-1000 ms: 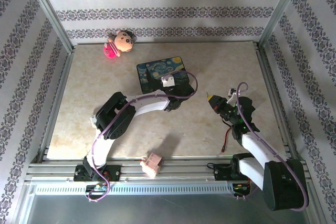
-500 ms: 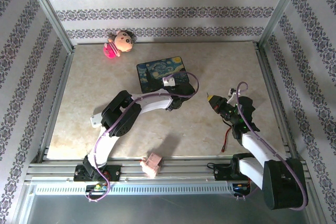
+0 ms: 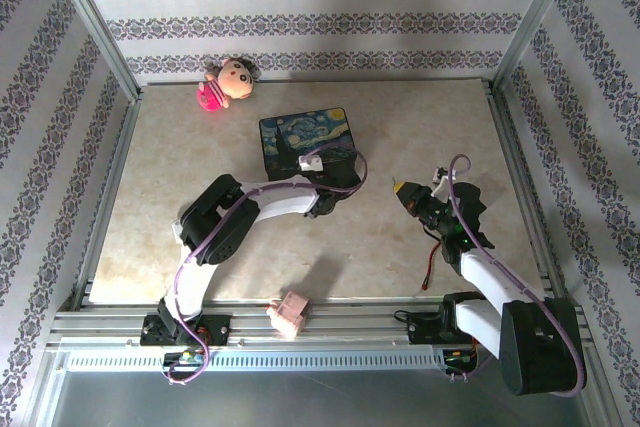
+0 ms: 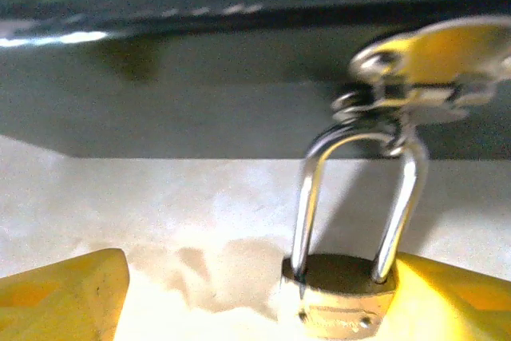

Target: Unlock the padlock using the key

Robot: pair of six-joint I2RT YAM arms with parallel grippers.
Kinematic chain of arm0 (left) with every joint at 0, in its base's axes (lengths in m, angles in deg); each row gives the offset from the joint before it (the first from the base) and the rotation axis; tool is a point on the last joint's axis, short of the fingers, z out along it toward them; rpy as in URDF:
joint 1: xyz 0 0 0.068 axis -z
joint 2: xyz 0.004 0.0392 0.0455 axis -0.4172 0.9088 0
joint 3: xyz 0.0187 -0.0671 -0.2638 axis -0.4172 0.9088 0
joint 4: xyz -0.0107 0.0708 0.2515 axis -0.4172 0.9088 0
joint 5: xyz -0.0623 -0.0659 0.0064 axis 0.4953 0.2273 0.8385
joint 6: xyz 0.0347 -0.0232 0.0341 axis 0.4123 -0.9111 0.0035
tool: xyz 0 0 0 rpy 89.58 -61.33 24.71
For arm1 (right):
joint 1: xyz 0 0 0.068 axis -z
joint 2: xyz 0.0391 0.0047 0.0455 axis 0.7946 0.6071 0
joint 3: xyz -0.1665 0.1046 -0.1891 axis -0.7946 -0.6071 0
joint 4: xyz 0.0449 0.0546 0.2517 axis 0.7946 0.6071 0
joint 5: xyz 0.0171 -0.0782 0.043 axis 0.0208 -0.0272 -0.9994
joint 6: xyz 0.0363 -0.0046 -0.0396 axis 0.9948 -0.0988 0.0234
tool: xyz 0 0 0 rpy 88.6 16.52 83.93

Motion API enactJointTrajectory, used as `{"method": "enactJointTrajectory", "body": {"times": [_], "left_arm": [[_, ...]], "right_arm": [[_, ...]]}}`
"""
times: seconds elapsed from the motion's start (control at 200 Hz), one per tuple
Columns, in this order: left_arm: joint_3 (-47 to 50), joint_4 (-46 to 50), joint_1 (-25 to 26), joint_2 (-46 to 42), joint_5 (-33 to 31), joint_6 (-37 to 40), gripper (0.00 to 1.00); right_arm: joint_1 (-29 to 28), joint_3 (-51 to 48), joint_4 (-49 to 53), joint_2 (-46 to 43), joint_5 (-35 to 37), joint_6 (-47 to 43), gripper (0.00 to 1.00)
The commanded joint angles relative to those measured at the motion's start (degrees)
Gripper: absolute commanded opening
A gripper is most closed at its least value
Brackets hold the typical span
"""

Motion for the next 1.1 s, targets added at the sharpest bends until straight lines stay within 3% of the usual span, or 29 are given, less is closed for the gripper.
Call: {"method": "enactJointTrajectory", "body": {"times": [0.0,0.27,0.465,0.78,1.099], "left_arm": [[1.79,-0.60,-0.86,-4.36,2.22,2.20,0.81],[-1.18,-4.68,-1.11,-1.60,7.66,6.76,0.75],[-2.19,-4.51,-2.30,0.11,7.97,8.77,0.70],[-1.06,-7.28,-4.82,0.10,11.66,13.06,0.53],[-0.44,-7.23,-5.31,0.81,14.56,12.62,0.50]], "right_arm": [[0.72,1.33,-0.58,0.00,-0.58,-0.44,0.00],[0.72,1.02,-0.27,-0.94,0.13,-0.30,0.00],[0.64,-0.02,0.25,-2.82,0.54,0.04,0.00],[0.63,-1.15,1.47,-5.20,1.62,0.07,0.00],[0.63,-0.58,1.58,-5.34,1.18,0.10,0.00]]}}
